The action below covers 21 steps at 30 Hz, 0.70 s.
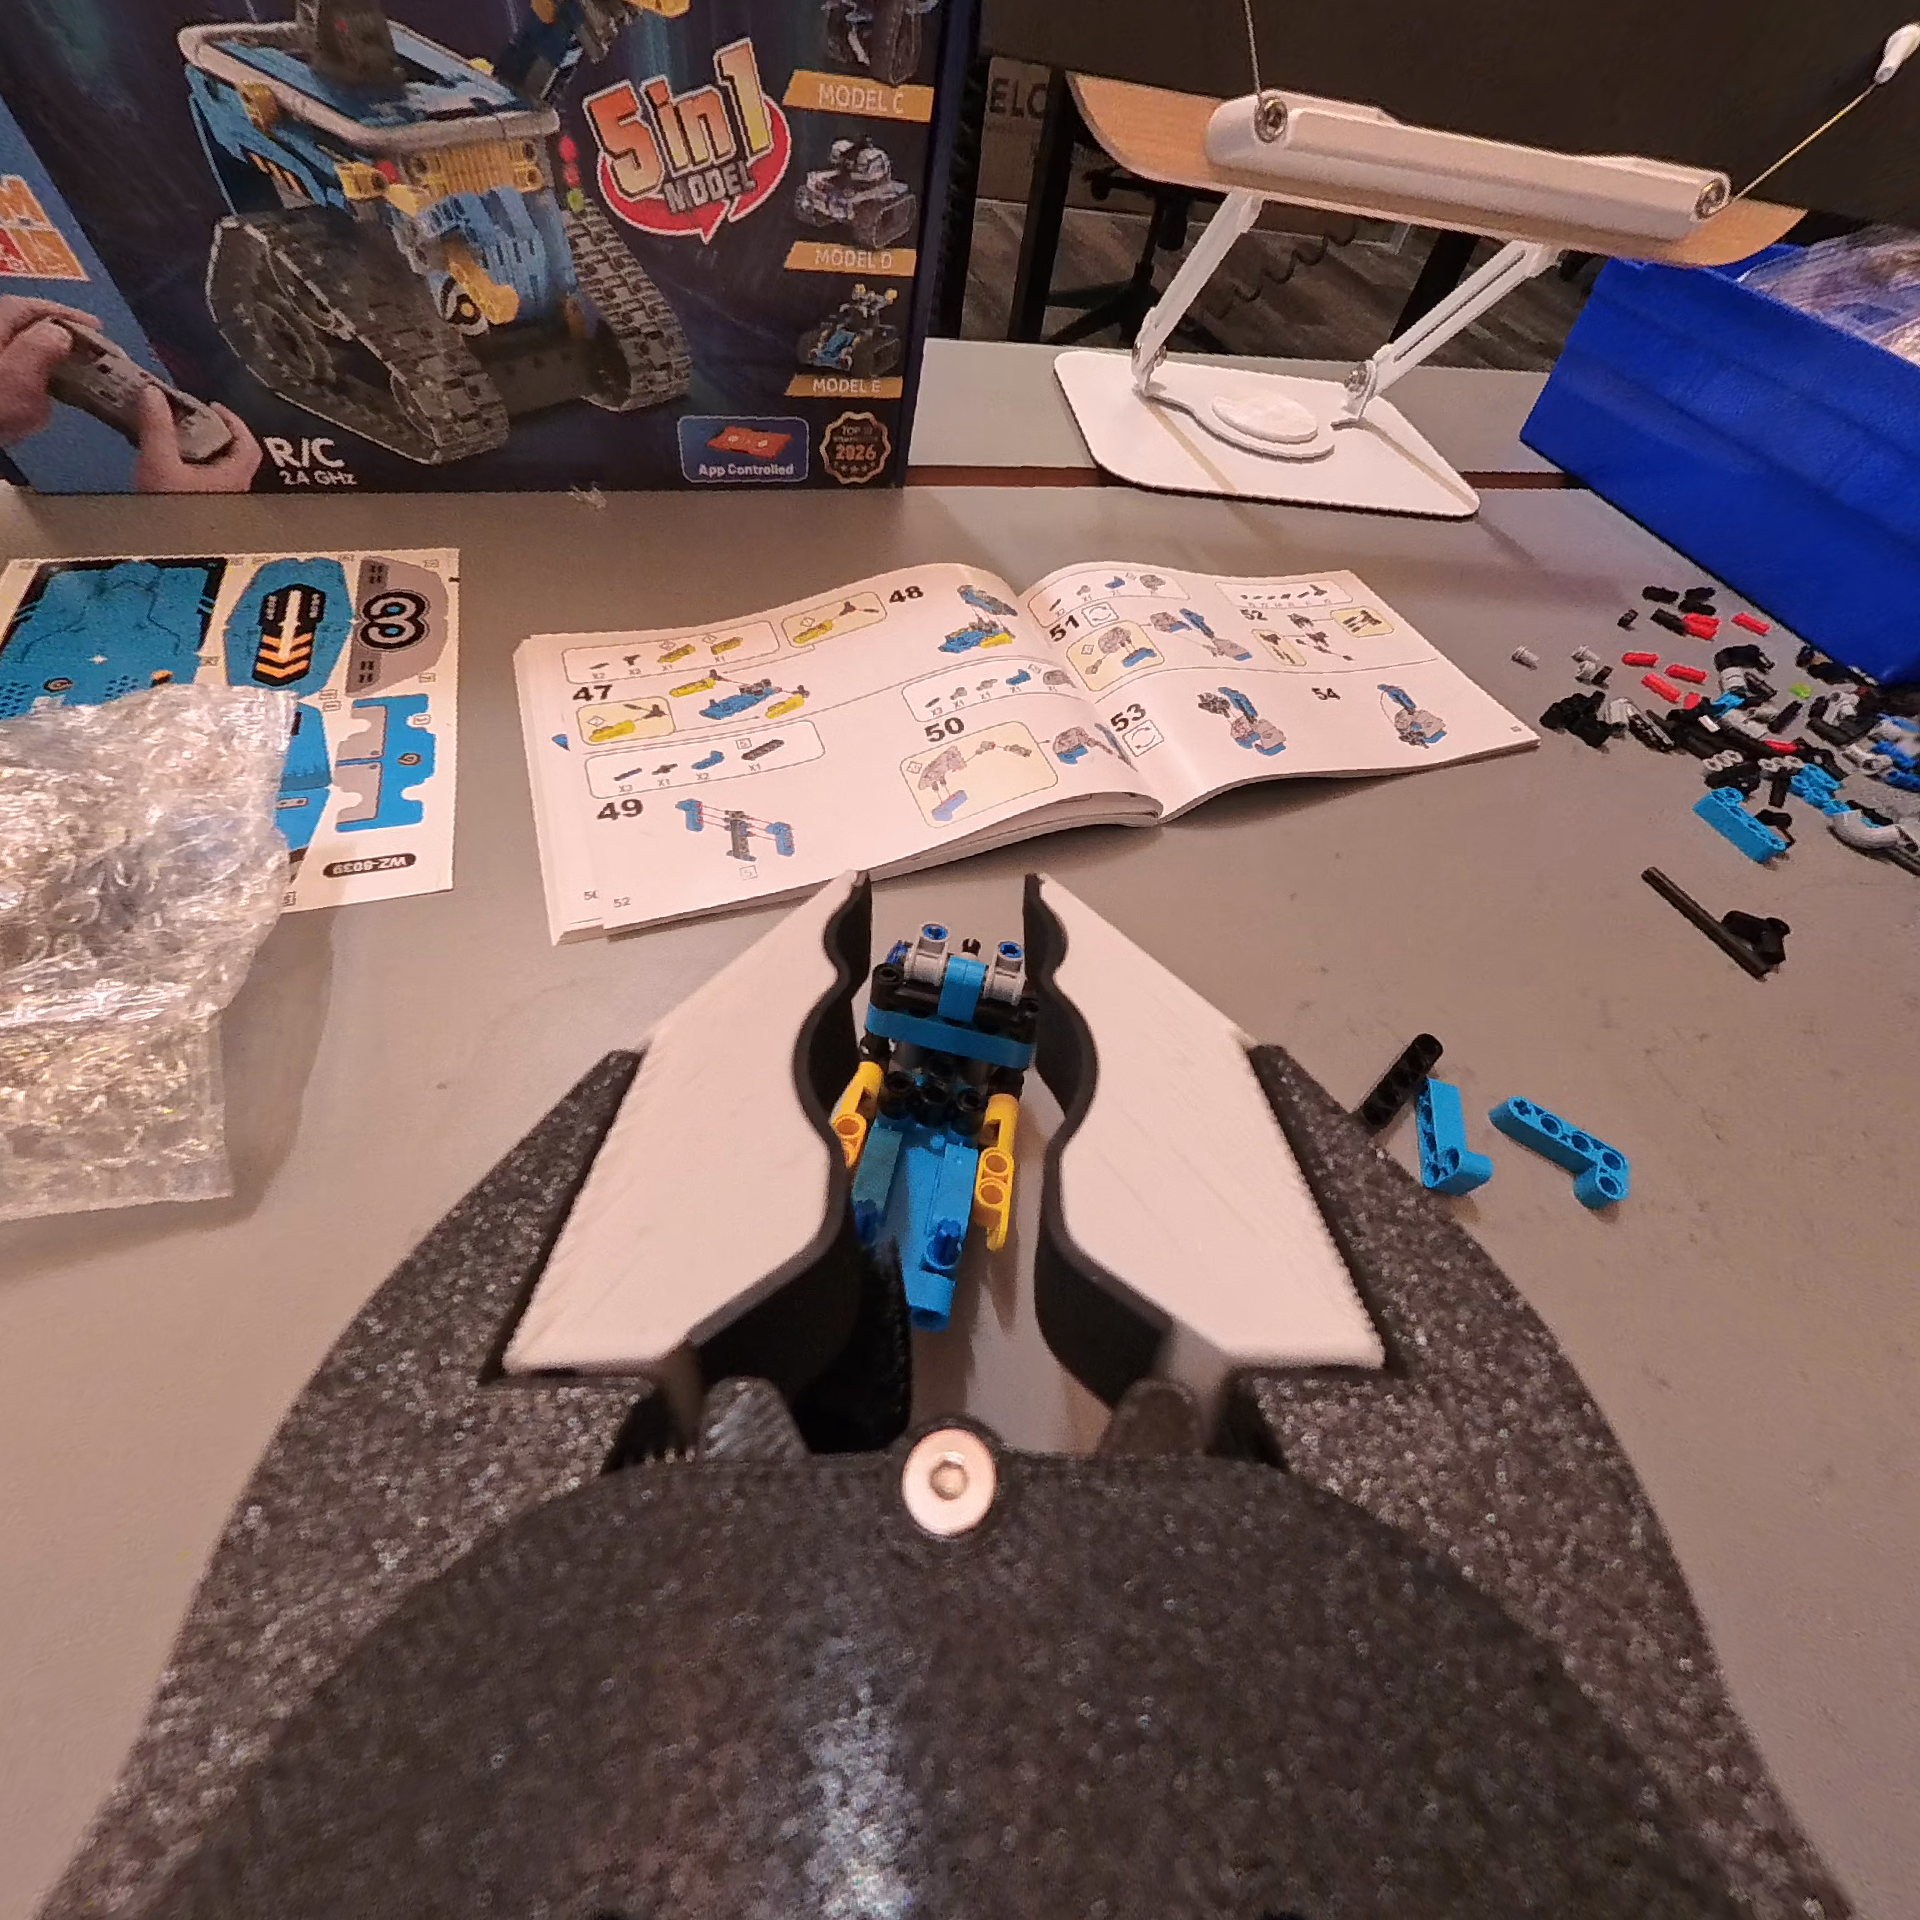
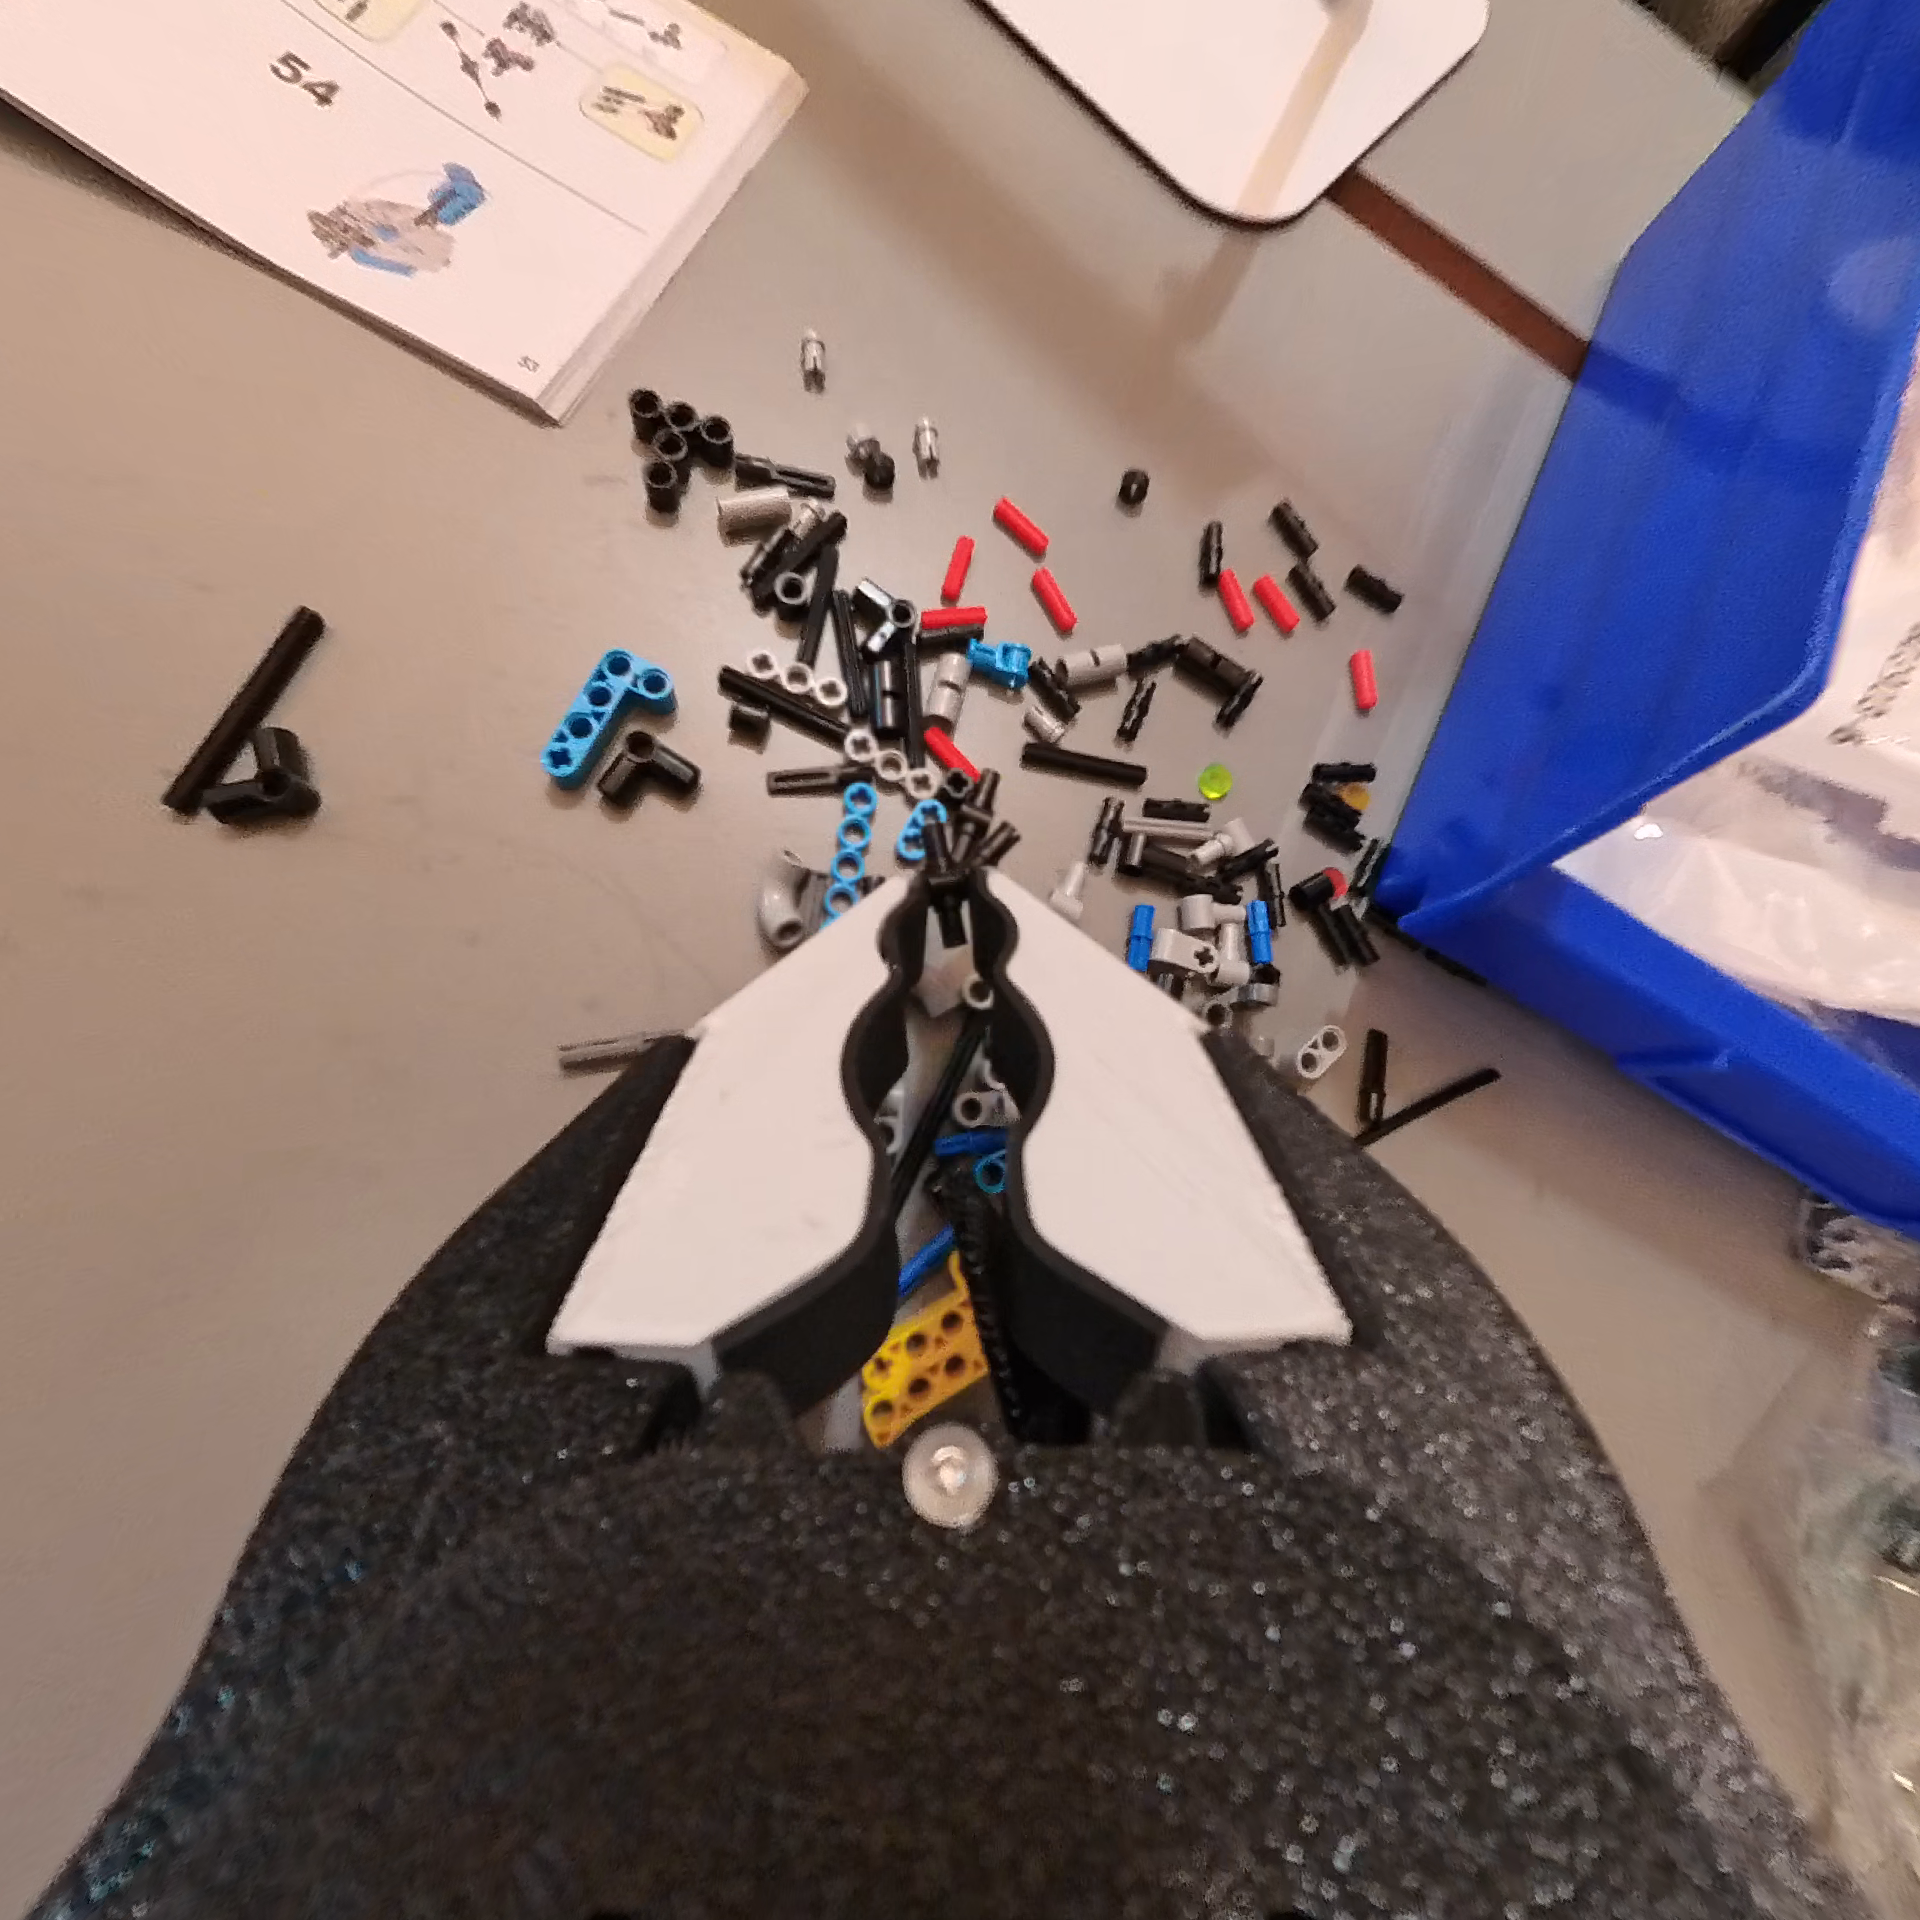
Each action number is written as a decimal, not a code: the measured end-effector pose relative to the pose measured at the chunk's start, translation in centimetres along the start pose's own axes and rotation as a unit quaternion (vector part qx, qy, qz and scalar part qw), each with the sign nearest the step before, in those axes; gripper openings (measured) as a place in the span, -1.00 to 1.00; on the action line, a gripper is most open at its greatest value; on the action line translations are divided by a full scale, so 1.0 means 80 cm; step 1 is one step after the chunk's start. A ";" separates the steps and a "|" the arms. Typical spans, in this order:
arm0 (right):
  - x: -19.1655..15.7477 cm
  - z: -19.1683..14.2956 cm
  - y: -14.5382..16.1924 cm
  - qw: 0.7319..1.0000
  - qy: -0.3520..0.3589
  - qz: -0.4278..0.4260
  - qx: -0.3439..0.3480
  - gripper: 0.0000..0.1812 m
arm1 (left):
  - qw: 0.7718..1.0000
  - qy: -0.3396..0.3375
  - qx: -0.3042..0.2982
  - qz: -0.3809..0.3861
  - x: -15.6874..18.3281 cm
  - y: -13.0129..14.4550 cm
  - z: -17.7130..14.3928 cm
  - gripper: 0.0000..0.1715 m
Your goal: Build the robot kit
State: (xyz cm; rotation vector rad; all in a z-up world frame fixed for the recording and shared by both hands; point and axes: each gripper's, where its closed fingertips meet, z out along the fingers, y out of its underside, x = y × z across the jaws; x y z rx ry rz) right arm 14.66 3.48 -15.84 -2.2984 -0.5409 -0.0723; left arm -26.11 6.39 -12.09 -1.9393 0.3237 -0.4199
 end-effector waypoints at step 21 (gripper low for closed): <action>-0.002 -0.009 -0.014 0.999 -0.005 0.010 0.032 -0.92 | 1.000 0.008 0.001 -0.010 0.002 0.000 -0.001 -0.66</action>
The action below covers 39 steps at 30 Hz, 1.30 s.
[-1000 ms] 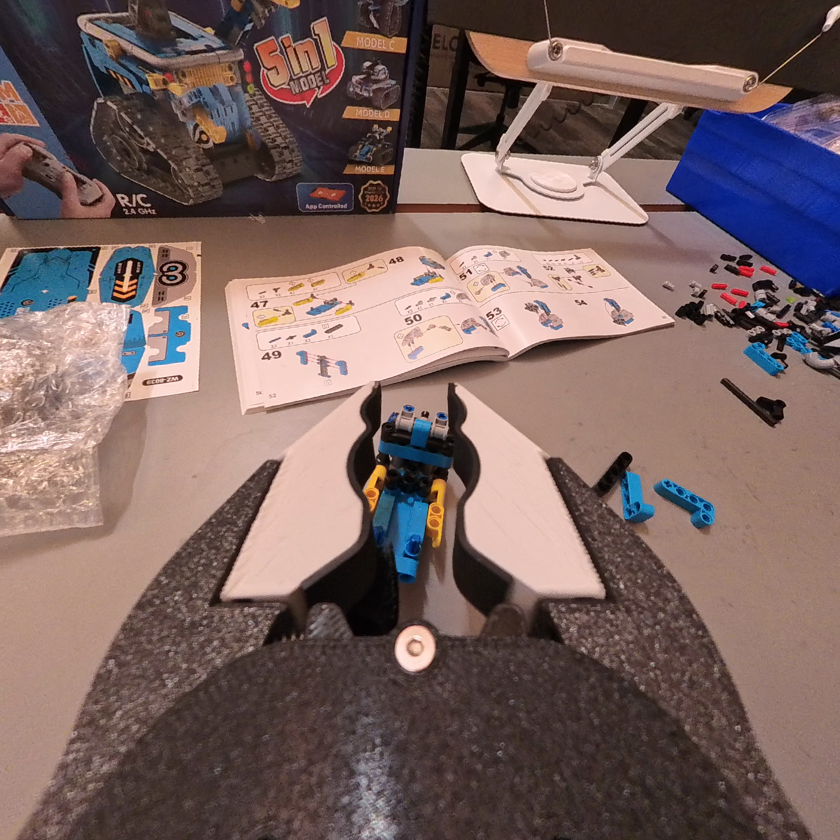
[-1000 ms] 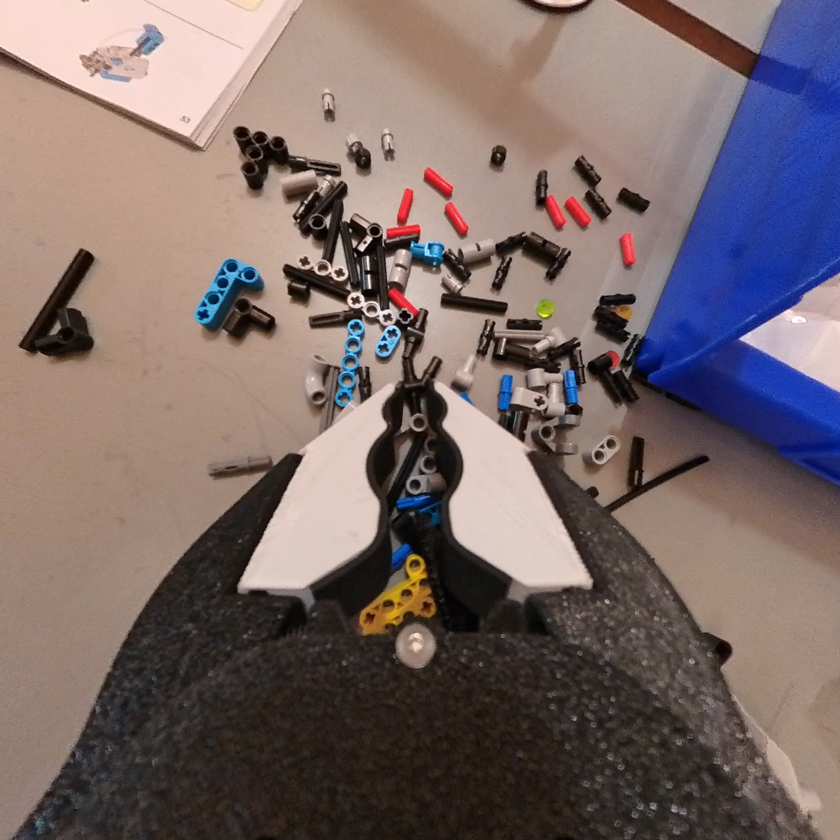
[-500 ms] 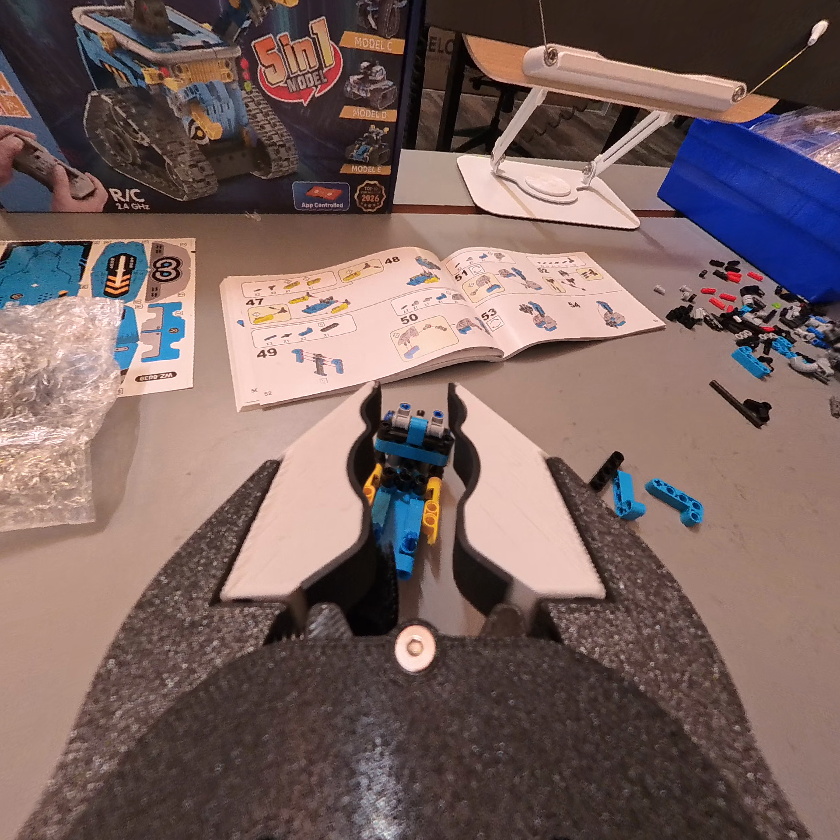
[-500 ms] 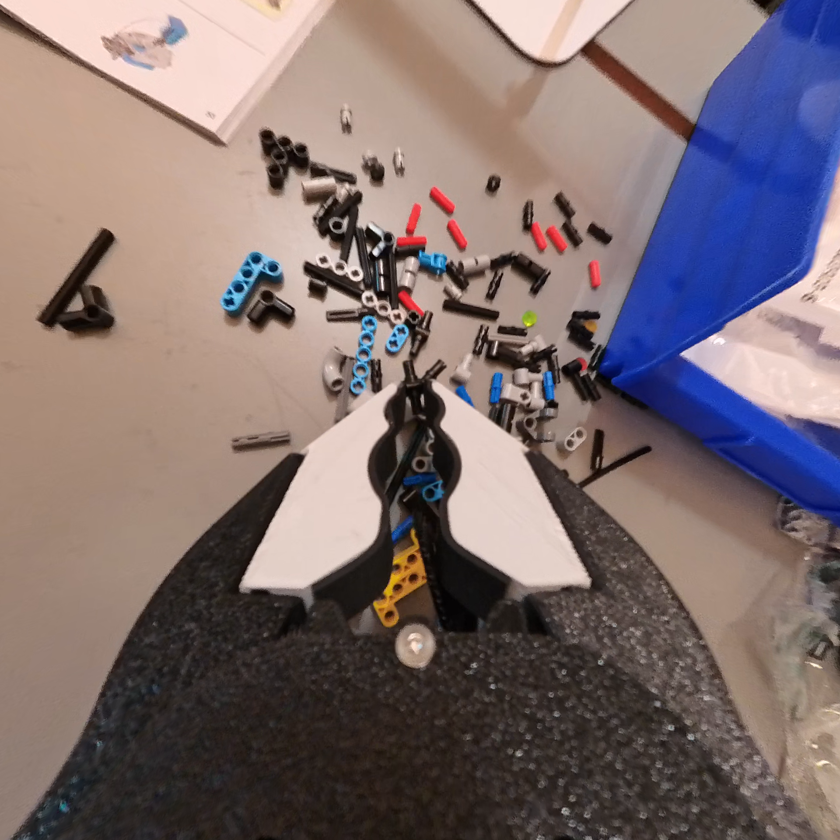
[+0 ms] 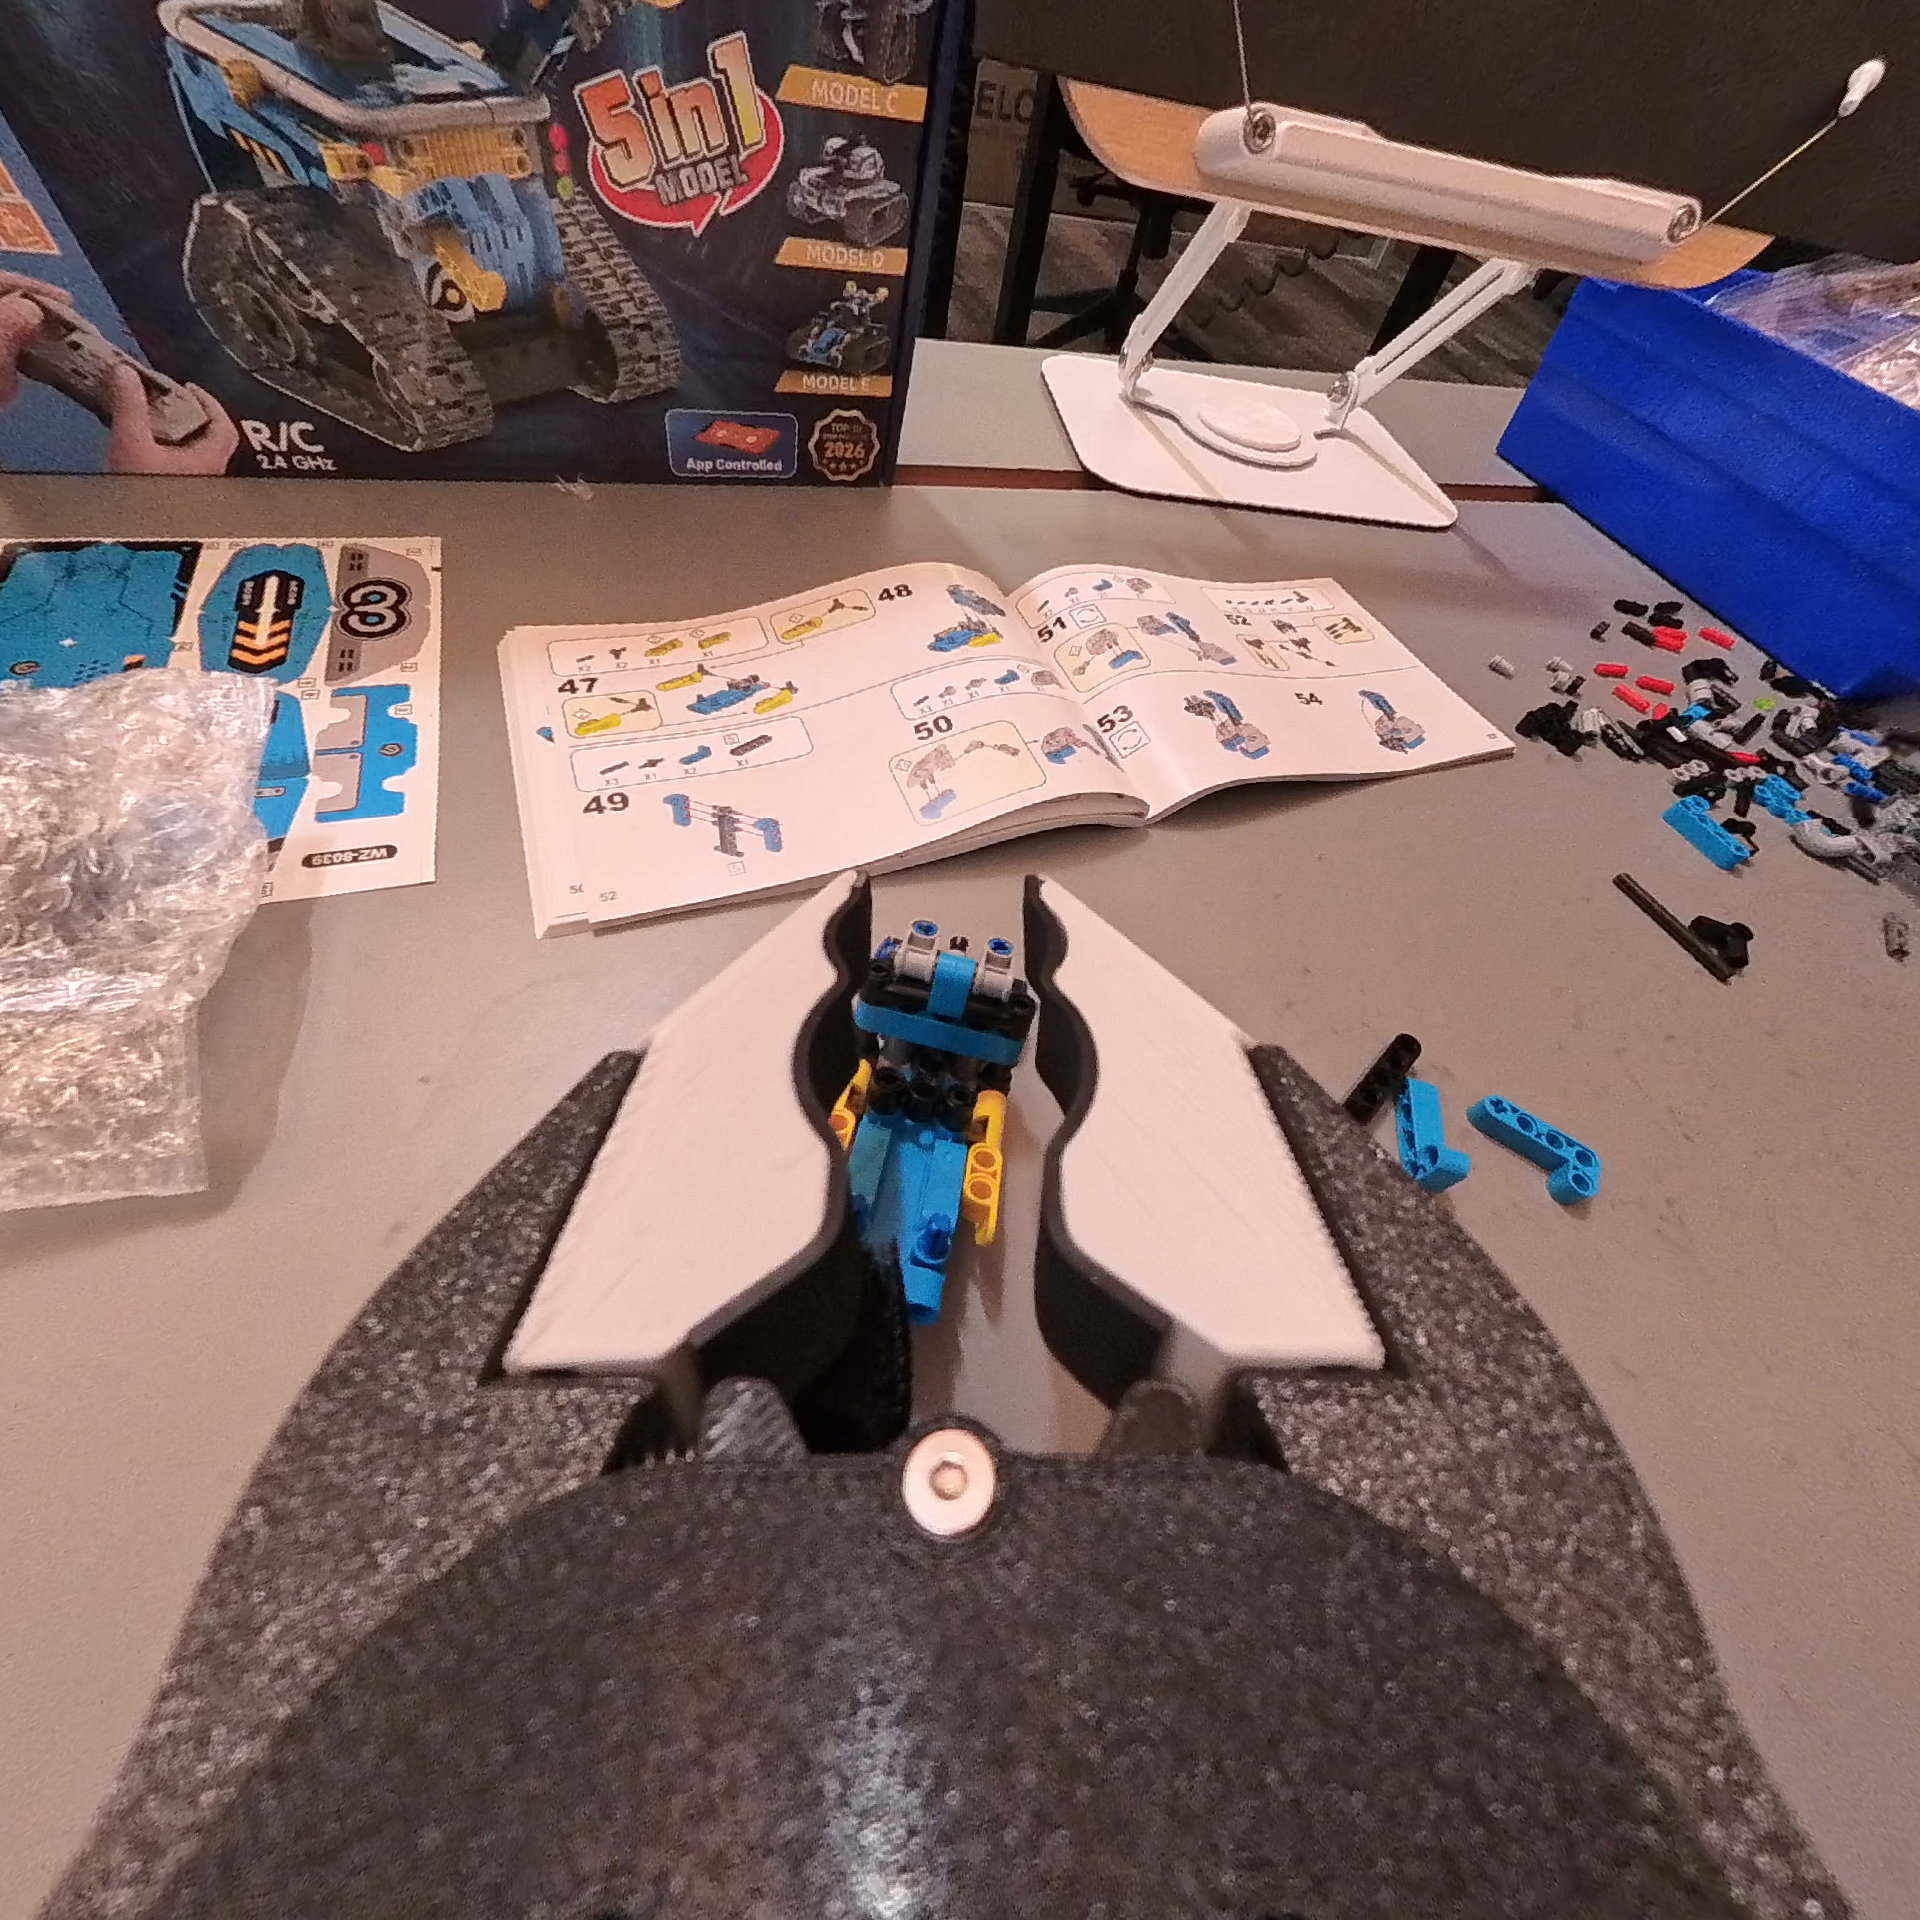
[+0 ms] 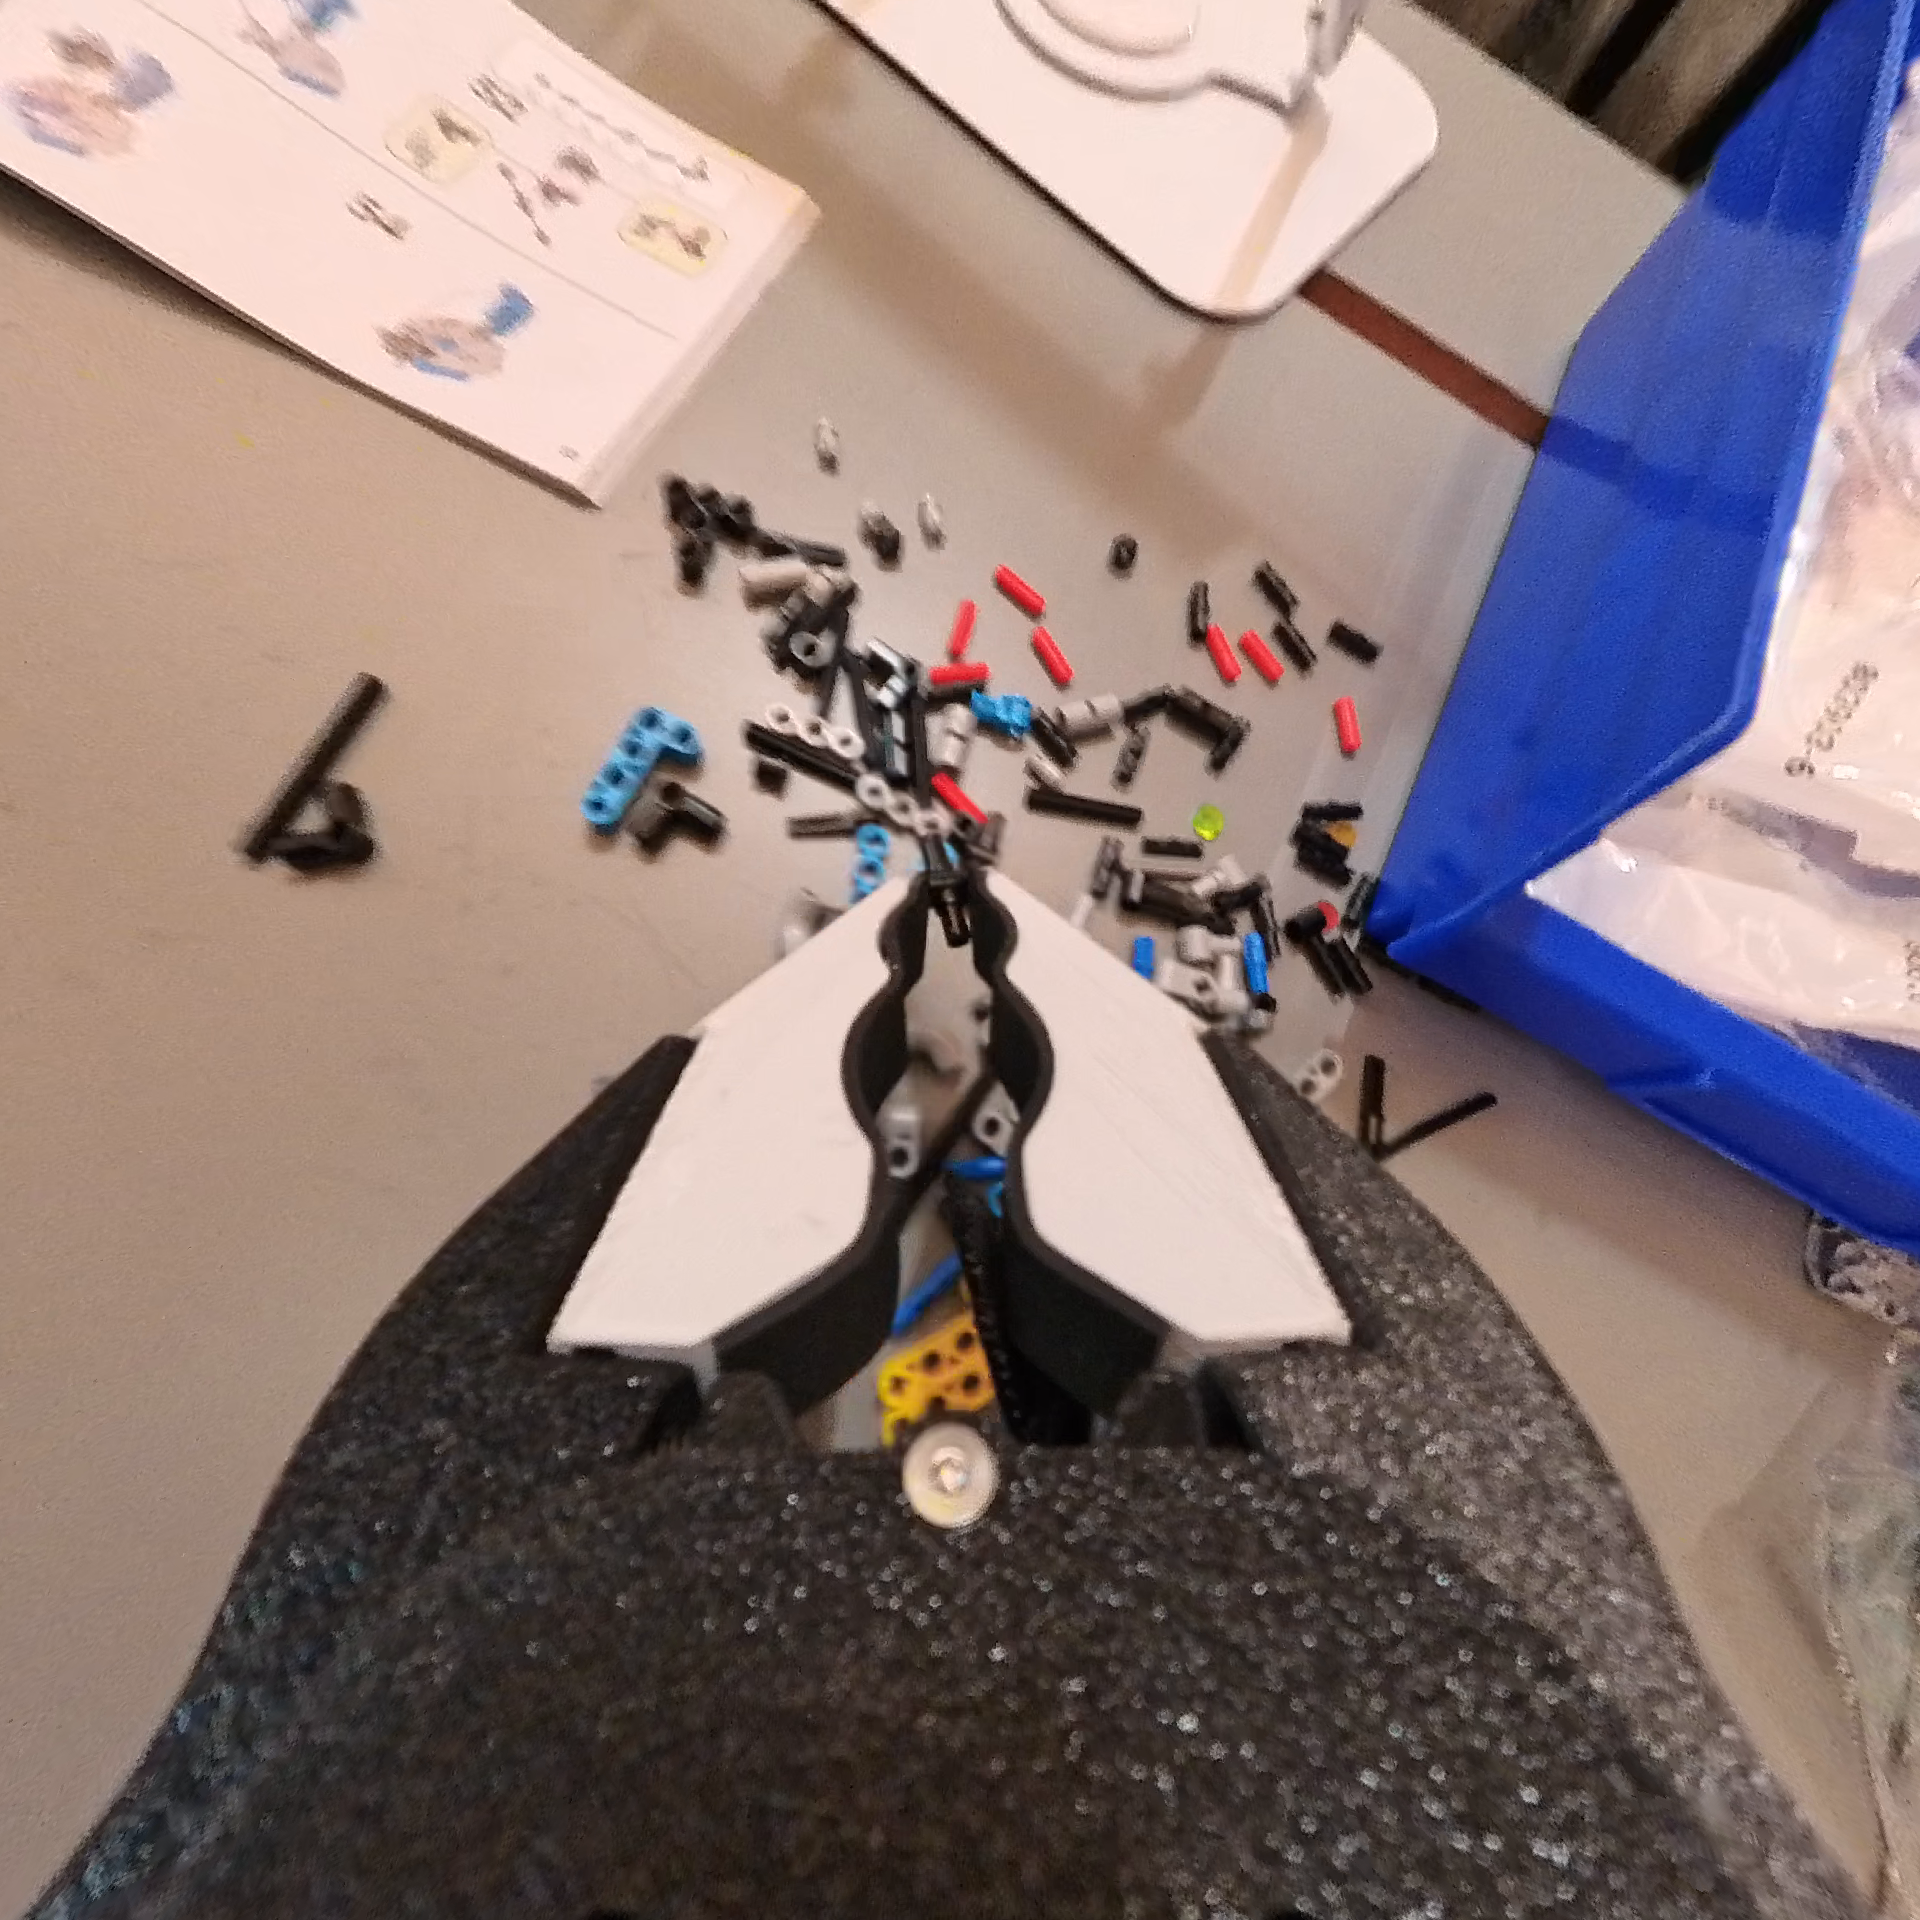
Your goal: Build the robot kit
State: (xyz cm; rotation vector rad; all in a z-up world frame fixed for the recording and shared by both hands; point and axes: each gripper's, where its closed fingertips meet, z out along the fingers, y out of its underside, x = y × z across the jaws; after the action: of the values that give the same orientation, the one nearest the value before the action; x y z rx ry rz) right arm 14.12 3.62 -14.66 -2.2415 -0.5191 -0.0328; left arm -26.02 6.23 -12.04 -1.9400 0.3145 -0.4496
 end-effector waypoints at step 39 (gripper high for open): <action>-0.101 -0.044 0.043 0.997 -0.030 0.069 0.030 -0.68 | 1.000 0.011 -0.005 -0.007 0.004 0.002 0.002 -0.66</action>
State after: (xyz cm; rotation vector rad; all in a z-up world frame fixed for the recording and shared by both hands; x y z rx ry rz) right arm 8.51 -3.85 -16.32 -2.2203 -0.3917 0.1195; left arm -25.66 6.11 -12.20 -1.9491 0.3187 -0.4801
